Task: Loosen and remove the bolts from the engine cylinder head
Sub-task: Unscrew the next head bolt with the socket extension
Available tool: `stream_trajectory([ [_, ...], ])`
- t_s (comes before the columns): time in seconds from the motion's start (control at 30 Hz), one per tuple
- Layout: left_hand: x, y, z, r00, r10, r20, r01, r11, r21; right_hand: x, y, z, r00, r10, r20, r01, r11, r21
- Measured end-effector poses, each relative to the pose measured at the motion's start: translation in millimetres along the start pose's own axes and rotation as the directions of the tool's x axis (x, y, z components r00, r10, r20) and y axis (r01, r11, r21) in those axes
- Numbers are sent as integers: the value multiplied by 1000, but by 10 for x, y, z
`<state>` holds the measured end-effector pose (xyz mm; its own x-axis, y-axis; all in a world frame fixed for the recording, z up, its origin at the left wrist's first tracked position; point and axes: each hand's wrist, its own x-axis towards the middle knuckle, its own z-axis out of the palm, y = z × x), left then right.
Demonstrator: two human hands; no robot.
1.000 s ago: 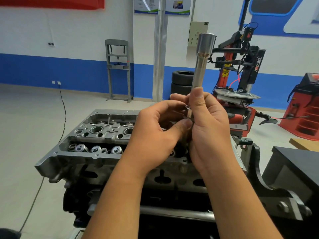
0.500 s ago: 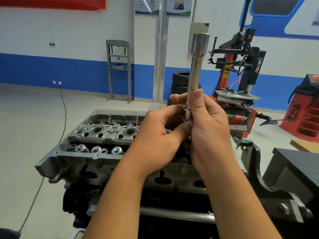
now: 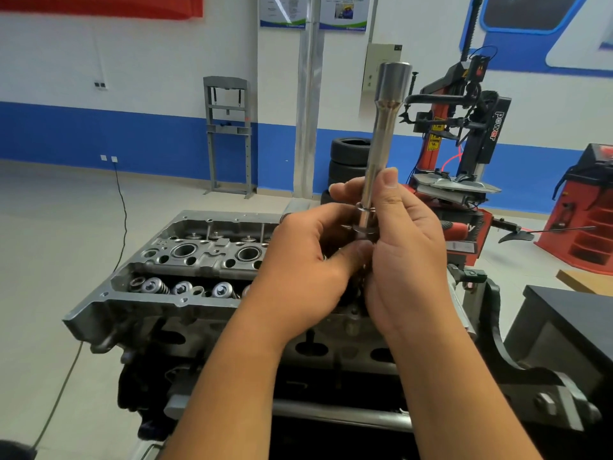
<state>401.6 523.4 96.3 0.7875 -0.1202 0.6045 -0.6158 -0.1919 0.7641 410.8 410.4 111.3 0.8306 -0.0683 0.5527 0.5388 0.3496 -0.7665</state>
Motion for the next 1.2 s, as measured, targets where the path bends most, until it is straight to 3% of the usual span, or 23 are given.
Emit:
stream_trajectory([
  [0.17,-24,-40,37,988,-26,-149,35,998,54,-2,-4,-6,1000,-22,-8,22,999,-25],
  [0.3,-15,-5,-23,998,25,62,-25,1000,6,7,12,1,998,-64,-17,63,994,-86],
  [0.37,-10,1,-33,997,25,73,-25,1000,8,6,30,5,997,-76,-7,75,993,-92],
  [0.6,-21,-25,59,986,-51,-158,60,997,53,-5,-9,-7,1000,4,14,-4,999,33],
  [0.83,-10,-6,-14,996,-24,90,25,1000,-9,-9,-37,1,999,-28,-18,27,1000,-8],
  [1.07,-6,-48,44,994,-34,-105,39,999,37,-3,-16,-11,1000,12,-20,-11,998,67],
  [1.2,-12,-30,8,1000,-2,-7,2,1000,-31,10,8,-21,999,-45,-16,46,998,42],
])
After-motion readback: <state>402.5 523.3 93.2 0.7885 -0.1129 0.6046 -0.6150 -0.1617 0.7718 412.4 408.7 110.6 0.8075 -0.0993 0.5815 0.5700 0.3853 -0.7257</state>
